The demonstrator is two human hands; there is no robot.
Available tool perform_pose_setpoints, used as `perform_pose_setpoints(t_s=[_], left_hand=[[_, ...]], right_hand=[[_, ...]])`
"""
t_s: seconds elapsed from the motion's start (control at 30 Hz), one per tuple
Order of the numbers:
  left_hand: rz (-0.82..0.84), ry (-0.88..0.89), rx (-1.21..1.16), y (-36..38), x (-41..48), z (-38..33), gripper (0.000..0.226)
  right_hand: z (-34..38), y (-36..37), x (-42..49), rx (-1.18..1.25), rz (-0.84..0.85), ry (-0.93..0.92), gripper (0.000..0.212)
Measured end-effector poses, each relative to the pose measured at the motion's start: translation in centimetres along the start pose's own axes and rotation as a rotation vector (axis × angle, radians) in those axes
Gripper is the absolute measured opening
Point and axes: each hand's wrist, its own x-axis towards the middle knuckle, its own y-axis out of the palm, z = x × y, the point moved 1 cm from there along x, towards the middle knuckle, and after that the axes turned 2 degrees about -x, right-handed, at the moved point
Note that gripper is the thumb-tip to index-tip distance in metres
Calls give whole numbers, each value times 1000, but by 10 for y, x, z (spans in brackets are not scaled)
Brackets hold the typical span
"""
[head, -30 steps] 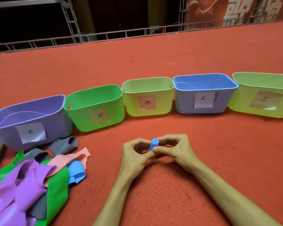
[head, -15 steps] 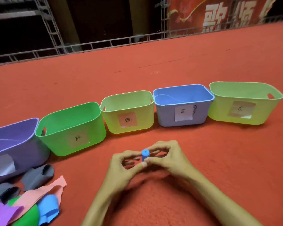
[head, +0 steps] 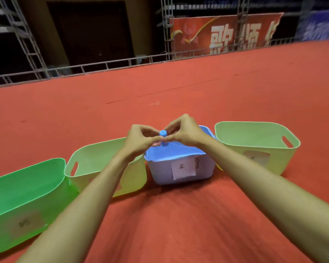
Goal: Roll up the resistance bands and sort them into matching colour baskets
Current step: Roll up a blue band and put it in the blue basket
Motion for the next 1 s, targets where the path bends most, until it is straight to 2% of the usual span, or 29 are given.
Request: perform_pose_setpoints(t_s=[0.1, 0.33, 0.53, 0.63, 0.8, 1.0], left_hand=[[59, -48, 117, 9, 39, 11, 21], [164, -176, 566, 42, 72, 30, 9], [215, -285, 800, 50, 84, 33, 21], [204, -281, 863, 54, 87, 32, 18], [248, -271, 938, 67, 79, 53, 14], [228, -260, 894, 66, 78, 56, 11]], right_hand=[[-18, 1, 25, -82, 62, 77, 23], [-57, 28, 52, -221, 208, 310, 23], [-58, 44, 65, -356, 356, 332, 20], [-58, 52, 69, -401, 404, 329, 12], [-69, 59, 59, -448, 429, 347, 22], [-66, 59, 58, -434, 430, 357, 24]])
